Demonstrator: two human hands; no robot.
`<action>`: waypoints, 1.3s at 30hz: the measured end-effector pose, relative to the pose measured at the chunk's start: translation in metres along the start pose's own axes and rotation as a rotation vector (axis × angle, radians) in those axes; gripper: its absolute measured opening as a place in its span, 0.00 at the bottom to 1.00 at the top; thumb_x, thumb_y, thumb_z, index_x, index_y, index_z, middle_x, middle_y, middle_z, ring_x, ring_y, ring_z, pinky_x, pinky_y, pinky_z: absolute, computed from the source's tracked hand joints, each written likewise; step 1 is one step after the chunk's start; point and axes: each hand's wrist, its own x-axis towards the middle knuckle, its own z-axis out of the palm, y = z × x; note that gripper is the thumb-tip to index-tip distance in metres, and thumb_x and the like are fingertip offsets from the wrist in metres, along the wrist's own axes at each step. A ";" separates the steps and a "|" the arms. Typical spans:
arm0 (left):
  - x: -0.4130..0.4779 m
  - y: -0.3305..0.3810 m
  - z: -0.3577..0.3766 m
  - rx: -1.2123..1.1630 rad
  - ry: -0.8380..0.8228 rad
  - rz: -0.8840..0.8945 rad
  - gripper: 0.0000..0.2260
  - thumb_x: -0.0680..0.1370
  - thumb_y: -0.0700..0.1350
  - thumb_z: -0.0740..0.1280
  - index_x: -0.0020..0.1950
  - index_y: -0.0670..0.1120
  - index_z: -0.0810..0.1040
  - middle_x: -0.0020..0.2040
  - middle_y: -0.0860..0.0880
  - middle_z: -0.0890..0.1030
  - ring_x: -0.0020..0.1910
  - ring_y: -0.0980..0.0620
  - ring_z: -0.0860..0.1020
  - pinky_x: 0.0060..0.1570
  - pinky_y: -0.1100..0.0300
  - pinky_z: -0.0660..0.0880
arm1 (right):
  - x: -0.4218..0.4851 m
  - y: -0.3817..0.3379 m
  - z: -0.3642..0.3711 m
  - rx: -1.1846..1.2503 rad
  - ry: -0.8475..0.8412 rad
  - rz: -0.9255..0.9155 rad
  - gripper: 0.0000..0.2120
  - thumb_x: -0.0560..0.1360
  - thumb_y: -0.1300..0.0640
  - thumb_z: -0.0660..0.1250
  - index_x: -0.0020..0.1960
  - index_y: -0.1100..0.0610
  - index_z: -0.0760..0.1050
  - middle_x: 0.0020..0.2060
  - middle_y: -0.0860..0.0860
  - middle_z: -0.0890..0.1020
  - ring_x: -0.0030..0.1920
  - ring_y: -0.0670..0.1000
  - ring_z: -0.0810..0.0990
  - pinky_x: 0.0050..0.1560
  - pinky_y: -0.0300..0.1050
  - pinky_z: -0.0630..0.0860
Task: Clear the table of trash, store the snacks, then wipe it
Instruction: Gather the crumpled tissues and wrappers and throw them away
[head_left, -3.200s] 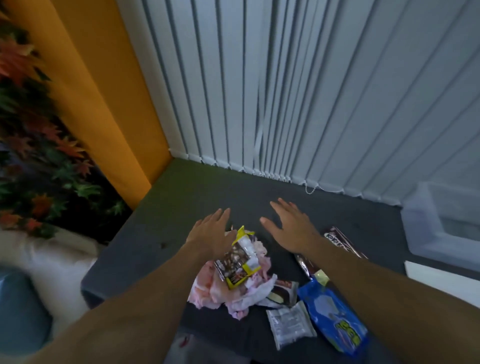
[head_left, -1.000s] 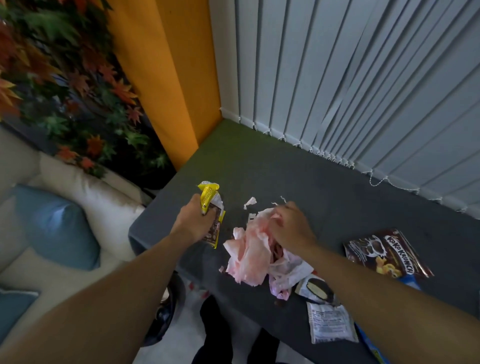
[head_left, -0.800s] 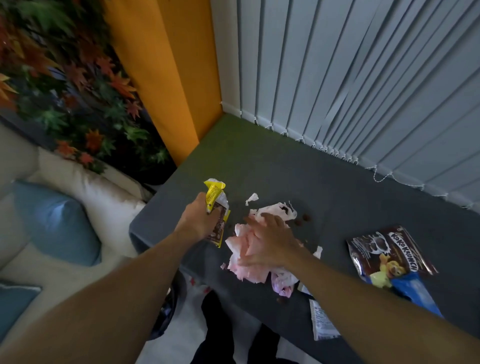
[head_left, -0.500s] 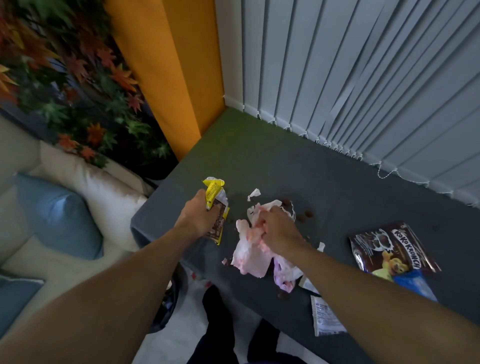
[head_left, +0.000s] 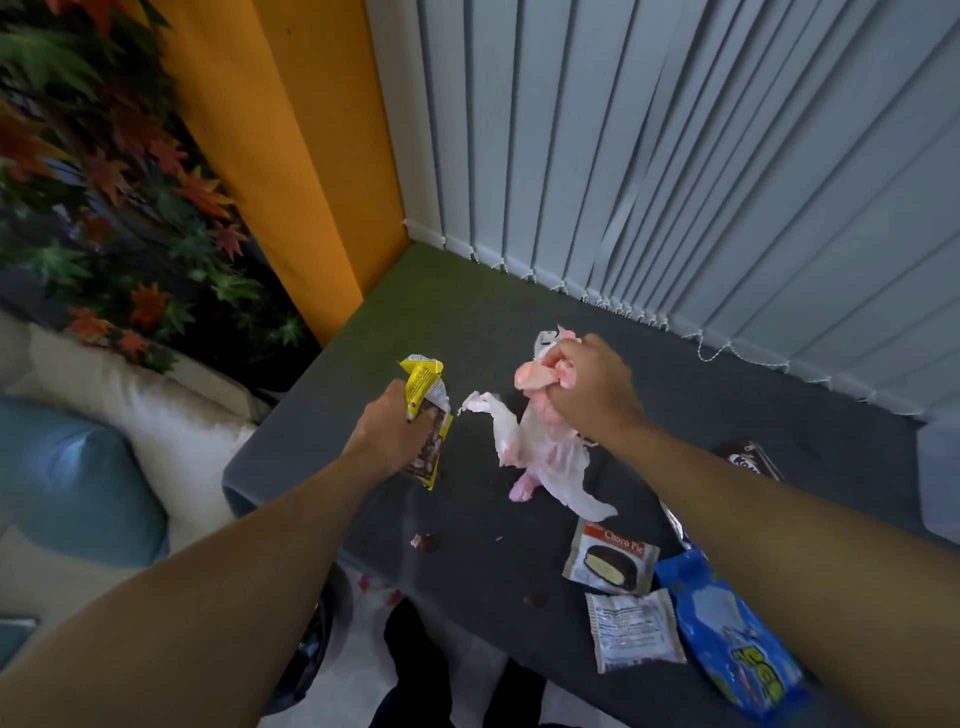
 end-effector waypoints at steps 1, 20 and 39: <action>0.000 0.003 0.001 0.000 0.001 0.004 0.10 0.80 0.51 0.65 0.56 0.47 0.72 0.50 0.46 0.80 0.47 0.44 0.79 0.45 0.52 0.75 | 0.000 -0.001 -0.005 0.006 0.020 -0.004 0.08 0.69 0.53 0.73 0.48 0.48 0.80 0.46 0.47 0.74 0.45 0.50 0.75 0.44 0.43 0.69; 0.001 -0.001 0.022 0.016 -0.071 0.022 0.08 0.79 0.51 0.65 0.54 0.48 0.72 0.47 0.48 0.79 0.46 0.45 0.79 0.47 0.52 0.76 | -0.069 0.049 0.073 -0.398 -0.518 0.270 0.48 0.62 0.30 0.73 0.75 0.38 0.55 0.78 0.52 0.50 0.77 0.66 0.51 0.67 0.70 0.64; 0.014 -0.018 0.015 0.022 -0.075 -0.008 0.09 0.79 0.52 0.65 0.52 0.48 0.71 0.45 0.49 0.80 0.44 0.48 0.79 0.44 0.53 0.76 | -0.031 0.022 0.089 -0.550 -0.691 0.042 0.43 0.75 0.46 0.67 0.77 0.32 0.41 0.63 0.57 0.69 0.57 0.61 0.76 0.47 0.52 0.74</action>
